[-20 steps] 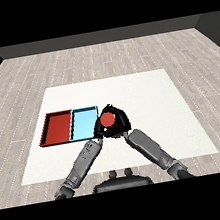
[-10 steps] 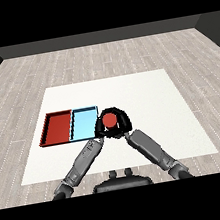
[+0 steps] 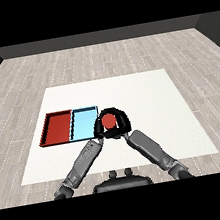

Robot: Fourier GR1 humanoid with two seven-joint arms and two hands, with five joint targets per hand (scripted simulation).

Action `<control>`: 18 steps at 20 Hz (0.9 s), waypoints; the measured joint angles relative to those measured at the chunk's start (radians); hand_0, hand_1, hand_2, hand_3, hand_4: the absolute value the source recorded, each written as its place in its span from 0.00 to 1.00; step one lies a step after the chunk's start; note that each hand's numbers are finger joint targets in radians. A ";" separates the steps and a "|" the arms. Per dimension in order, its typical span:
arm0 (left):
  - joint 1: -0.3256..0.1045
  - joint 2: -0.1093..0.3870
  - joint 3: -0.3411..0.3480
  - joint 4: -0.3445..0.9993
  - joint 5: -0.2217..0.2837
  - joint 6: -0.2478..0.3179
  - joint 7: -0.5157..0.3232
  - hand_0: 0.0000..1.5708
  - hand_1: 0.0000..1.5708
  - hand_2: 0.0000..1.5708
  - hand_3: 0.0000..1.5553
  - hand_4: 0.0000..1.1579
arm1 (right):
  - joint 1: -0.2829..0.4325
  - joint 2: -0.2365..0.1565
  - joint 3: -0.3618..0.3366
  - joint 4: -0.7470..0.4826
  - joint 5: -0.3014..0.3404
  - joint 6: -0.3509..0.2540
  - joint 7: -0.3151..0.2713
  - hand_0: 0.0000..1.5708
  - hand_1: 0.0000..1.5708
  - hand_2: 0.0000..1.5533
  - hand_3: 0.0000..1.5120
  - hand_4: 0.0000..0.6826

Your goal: Pick the red can and put it in the red box

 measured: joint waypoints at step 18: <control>-0.005 -0.022 0.003 -0.018 0.002 -0.005 -0.008 1.00 1.00 1.00 0.96 0.99 | 0.019 -0.001 -0.049 -0.100 0.076 0.064 0.077 0.00 0.00 0.00 0.00 0.00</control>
